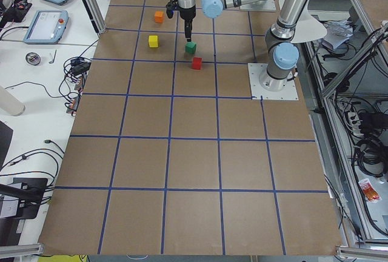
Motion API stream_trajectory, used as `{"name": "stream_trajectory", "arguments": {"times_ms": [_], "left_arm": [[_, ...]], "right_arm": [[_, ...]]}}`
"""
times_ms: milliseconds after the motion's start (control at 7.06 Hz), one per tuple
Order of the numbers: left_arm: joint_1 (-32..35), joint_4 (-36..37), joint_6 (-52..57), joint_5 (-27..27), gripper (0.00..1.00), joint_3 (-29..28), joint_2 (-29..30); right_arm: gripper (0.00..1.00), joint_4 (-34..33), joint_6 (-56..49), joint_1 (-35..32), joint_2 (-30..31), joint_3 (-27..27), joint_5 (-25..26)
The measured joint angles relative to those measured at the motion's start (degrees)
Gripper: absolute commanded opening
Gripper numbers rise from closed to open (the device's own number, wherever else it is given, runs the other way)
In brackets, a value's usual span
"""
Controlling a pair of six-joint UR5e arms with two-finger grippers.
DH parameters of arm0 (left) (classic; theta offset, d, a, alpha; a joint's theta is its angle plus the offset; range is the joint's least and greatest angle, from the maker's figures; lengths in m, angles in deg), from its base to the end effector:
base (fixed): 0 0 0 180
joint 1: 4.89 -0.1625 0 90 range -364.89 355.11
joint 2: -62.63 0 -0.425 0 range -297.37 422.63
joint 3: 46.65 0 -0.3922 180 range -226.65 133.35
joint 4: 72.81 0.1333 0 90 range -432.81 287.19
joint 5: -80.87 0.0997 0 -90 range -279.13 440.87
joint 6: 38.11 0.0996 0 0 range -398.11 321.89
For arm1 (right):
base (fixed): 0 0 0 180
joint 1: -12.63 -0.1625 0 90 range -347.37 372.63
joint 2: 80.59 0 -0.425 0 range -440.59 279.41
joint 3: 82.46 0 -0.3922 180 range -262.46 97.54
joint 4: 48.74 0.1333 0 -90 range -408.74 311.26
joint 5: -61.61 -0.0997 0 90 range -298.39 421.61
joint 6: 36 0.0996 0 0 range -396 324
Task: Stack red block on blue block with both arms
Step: 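Move the left gripper down toward the red cube, then close the left gripper on the red cube and lift it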
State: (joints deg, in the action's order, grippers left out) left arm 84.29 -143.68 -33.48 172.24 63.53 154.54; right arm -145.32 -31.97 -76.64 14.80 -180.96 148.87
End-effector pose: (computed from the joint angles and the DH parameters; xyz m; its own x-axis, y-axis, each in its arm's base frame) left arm -0.1242 -0.4738 0.3352 -0.9975 0.0676 -0.0196 0.0664 0.9964 0.0534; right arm 0.1322 -0.4590 0.4711 -0.9954 0.0800 -0.0519 0.0829 0.9949 -0.0570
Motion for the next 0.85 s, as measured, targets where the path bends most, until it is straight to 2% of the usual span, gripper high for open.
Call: {"name": "stream_trajectory", "arguments": {"times_ms": [283,708,850], "left_arm": [[-0.85,11.25,3.22,0.03,1.0,8.1,1.77],[-2.31,19.48,4.72,-0.02,1.0,13.39,4.95],[-2.29,20.33,4.92,-0.06,0.92,14.11,5.58]], "right_arm": [[1.0,-0.93,-0.04,0.05,-0.02,0.0,0.02],[1.0,-1.79,0.01,0.09,-0.03,0.0,0.17],[1.0,-1.89,0.03,0.1,-0.03,-0.02,0.23]]}}
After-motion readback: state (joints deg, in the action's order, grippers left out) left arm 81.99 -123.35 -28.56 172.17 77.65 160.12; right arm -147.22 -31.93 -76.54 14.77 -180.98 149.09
